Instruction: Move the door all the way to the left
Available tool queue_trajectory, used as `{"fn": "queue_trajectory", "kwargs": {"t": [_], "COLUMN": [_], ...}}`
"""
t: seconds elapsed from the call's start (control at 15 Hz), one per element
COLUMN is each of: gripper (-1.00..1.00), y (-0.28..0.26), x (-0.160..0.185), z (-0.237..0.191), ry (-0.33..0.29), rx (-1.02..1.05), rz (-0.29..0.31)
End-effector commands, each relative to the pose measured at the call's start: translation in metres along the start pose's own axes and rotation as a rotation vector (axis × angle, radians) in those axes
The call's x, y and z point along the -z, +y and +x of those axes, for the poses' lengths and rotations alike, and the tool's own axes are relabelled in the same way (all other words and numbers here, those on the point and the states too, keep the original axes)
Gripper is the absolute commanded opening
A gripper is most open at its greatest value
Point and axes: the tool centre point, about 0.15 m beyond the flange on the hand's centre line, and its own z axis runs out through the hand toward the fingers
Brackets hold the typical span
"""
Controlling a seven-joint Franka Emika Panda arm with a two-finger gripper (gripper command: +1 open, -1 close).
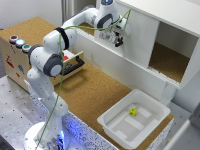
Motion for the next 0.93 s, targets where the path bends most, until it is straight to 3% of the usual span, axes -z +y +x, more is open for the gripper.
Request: {"fn": "queue_trajectory", "kwargs": {"t": [0.0, 0.33, 0.53, 0.87], "gripper": [-1.00, -1.00, -1.00, -1.00], "y": [-0.052, -0.085, -0.102, -0.135], "x": [-0.011, -0.020, -0.028, -0.035], "z": [0.037, 0.055, 0.066, 0.079], "ry": [0.036, 0.005, -0.009, -0.025], "rx": [0.006, -0.039, -0.068, -0.102], "rz": [-0.121, -0.099, -0.128, -0.114]}}
